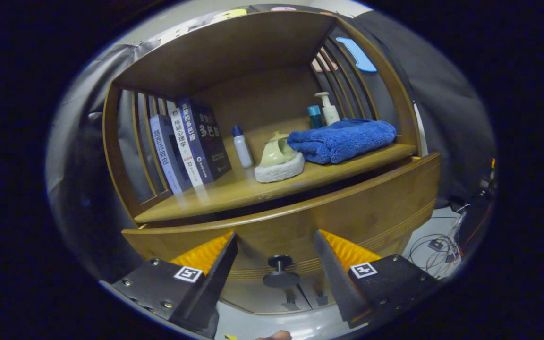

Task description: Pull open the drawer, take out the items inside it, and place them on the countertop above the cabinet.

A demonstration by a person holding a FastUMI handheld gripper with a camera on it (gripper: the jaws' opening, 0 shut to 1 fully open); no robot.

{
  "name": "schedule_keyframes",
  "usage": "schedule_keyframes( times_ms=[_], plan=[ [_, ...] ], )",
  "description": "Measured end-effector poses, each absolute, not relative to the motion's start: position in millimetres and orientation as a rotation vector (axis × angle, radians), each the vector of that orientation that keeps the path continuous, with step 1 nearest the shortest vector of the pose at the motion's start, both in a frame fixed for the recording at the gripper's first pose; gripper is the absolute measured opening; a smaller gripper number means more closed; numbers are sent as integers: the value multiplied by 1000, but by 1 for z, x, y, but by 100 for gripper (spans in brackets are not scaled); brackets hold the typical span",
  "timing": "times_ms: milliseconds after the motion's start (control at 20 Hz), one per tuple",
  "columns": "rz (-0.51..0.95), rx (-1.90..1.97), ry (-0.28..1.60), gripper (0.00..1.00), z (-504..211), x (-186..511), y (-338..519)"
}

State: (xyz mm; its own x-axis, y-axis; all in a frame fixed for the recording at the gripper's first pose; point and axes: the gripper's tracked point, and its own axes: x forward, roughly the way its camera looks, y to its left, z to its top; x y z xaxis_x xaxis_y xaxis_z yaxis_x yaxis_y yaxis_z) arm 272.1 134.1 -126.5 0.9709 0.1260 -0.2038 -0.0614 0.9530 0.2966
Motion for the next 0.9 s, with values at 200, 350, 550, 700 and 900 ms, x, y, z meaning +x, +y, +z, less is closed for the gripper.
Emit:
schedule_keyframes(
  times_ms=[200, 350, 550, 700, 900],
  plan=[
    [96, 294, 225, 98, -127, 281, 135],
    [97, 294, 226, 98, -127, 286, 136],
    [101, 296, 229, 98, -127, 295, 136],
    [103, 297, 230, 98, -126, 300, 136],
    [99, 308, 228, 99, -127, 302, 137]
  ],
)
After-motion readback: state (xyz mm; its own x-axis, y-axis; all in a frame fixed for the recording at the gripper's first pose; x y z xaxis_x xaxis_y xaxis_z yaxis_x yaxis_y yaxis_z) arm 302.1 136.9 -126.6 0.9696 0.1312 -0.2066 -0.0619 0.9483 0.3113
